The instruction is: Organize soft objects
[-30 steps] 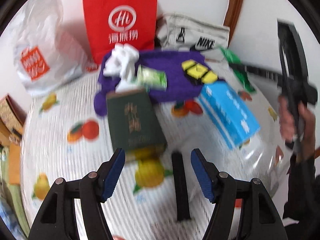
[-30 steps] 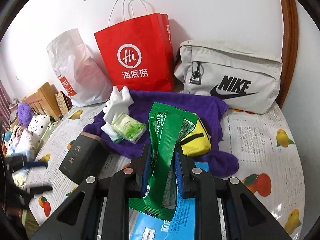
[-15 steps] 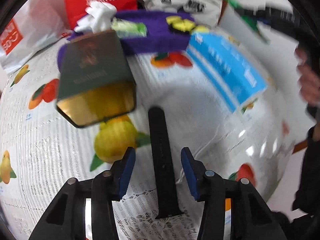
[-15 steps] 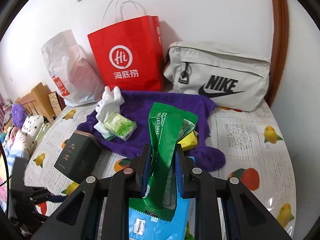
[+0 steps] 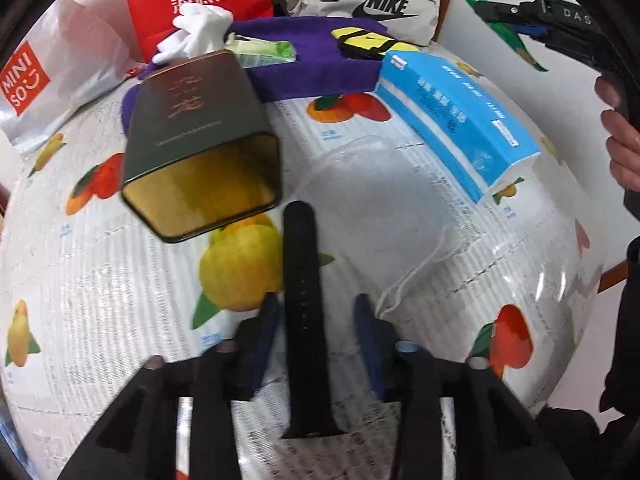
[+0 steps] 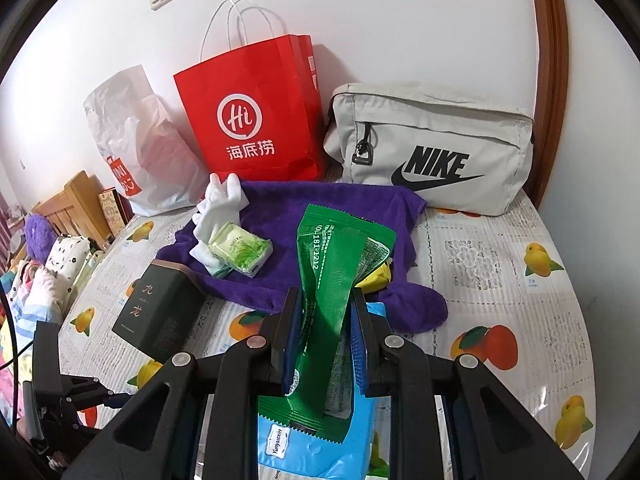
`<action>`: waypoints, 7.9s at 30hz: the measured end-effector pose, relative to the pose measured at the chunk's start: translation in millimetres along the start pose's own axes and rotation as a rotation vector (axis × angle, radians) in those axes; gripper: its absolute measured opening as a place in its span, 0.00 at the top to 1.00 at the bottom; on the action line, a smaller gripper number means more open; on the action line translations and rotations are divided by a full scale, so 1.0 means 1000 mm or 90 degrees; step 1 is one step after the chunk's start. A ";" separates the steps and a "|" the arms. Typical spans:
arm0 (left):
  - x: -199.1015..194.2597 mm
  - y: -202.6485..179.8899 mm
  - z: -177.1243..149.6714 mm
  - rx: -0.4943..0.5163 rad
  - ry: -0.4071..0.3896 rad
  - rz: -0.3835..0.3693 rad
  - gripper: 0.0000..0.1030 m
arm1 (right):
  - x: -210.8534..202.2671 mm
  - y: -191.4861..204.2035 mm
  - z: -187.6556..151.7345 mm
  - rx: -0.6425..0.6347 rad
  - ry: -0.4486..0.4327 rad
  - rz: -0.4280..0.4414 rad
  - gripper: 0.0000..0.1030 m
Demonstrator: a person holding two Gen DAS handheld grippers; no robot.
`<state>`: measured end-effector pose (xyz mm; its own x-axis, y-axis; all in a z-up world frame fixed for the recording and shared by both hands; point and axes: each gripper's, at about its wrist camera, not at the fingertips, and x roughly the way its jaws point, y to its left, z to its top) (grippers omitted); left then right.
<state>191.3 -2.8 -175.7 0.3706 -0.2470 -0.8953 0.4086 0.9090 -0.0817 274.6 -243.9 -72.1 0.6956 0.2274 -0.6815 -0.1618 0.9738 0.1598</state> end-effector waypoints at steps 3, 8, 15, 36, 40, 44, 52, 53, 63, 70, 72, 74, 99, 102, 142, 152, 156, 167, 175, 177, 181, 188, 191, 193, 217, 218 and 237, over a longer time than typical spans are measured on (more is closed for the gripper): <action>0.003 -0.002 0.002 -0.001 -0.004 0.008 0.57 | 0.002 -0.002 -0.001 0.004 0.004 0.002 0.77; 0.002 0.011 0.002 -0.026 -0.010 0.015 0.81 | 0.002 -0.003 -0.001 0.003 0.004 0.006 0.77; -0.002 0.005 0.002 -0.020 -0.007 0.033 0.81 | 0.003 0.005 -0.004 -0.007 0.012 0.017 0.77; -0.101 0.035 0.029 -0.091 -0.128 -0.013 0.81 | 0.002 -0.004 0.020 -0.037 0.012 0.004 0.77; -0.107 0.043 0.046 -0.094 -0.146 0.002 0.81 | 0.020 -0.001 0.029 -0.053 0.025 0.013 0.77; -0.104 0.050 0.065 -0.094 -0.160 0.008 0.81 | 0.044 0.001 0.039 -0.068 0.041 0.016 0.77; -0.080 0.064 0.102 -0.095 -0.157 -0.005 0.81 | 0.098 -0.006 0.056 -0.072 0.093 0.015 0.77; -0.077 0.066 0.106 -0.095 -0.159 -0.005 0.81 | 0.103 -0.006 0.057 -0.071 0.097 0.018 0.77; -0.055 0.086 0.130 -0.111 -0.155 -0.010 0.81 | 0.163 0.006 0.073 -0.078 0.164 0.059 0.76; -0.045 0.097 0.142 -0.113 -0.148 -0.008 0.81 | 0.194 0.010 0.074 -0.082 0.207 0.048 0.70; -0.041 0.099 0.147 -0.112 -0.147 -0.006 0.81 | 0.196 0.010 0.073 -0.085 0.209 0.054 0.67; -0.037 0.100 0.153 -0.109 -0.145 -0.007 0.81 | 0.194 0.010 0.072 -0.087 0.207 0.053 0.57; -0.003 0.097 0.211 -0.060 -0.143 -0.023 0.81 | 0.072 0.025 0.033 -0.094 0.122 0.086 0.48; -0.008 0.099 0.215 -0.063 -0.155 -0.032 0.81 | 0.068 0.031 0.021 -0.086 0.135 0.089 0.48; 0.061 0.115 0.249 -0.058 -0.093 -0.007 0.79 | 0.065 0.034 -0.010 -0.027 0.168 0.093 0.48; 0.030 0.114 0.244 -0.069 -0.109 -0.006 0.67 | 0.061 0.053 -0.022 -0.053 0.190 0.112 0.48; 0.010 0.116 0.230 -0.072 -0.119 -0.003 0.58 | 0.061 0.065 -0.033 -0.058 0.205 0.125 0.48; -0.035 0.115 0.176 -0.077 -0.141 -0.013 0.52 | 0.067 0.109 -0.083 -0.084 0.271 0.089 0.32; -0.052 0.112 0.147 -0.070 -0.151 -0.036 0.52 | 0.074 0.135 -0.101 -0.106 0.247 0.007 0.14; -0.055 0.113 0.141 -0.074 -0.152 -0.035 0.52 | 0.081 0.141 -0.104 -0.116 0.247 -0.036 0.14; -0.063 0.112 0.127 -0.077 -0.153 -0.030 0.51 | 0.087 0.148 -0.112 -0.142 0.235 -0.075 0.14; -0.068 0.109 0.081 -0.111 -0.145 -0.014 0.51 | 0.077 0.144 -0.118 -0.137 0.215 -0.042 0.65; -0.070 0.108 0.060 -0.127 -0.140 -0.011 0.51 | 0.077 0.144 -0.116 -0.134 0.215 -0.032 0.87; -0.070 0.106 0.046 -0.137 -0.131 -0.015 0.51 | 0.075 0.142 -0.117 -0.139 0.213 -0.025 0.93; -0.046 0.067 -0.020 -0.194 -0.042 -0.037 0.51 | -0.013 0.108 -0.045 -0.095 0.086 0.091 0.98; -0.045 0.068 -0.020 -0.198 -0.041 -0.036 0.51 | -0.014 0.104 -0.040 -0.097 0.080 0.084 0.98; -0.032 0.070 -0.006 -0.216 -0.025 -0.013 0.51 | 0.014 0.037 0.032 -0.099 0.035 0.031 0.98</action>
<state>202.7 70.4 -155.3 0.4000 -0.2732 -0.8748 0.1182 0.9619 -0.2464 301.1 -204.5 -52.8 0.6453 0.2694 -0.7149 -0.3034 0.9492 0.0839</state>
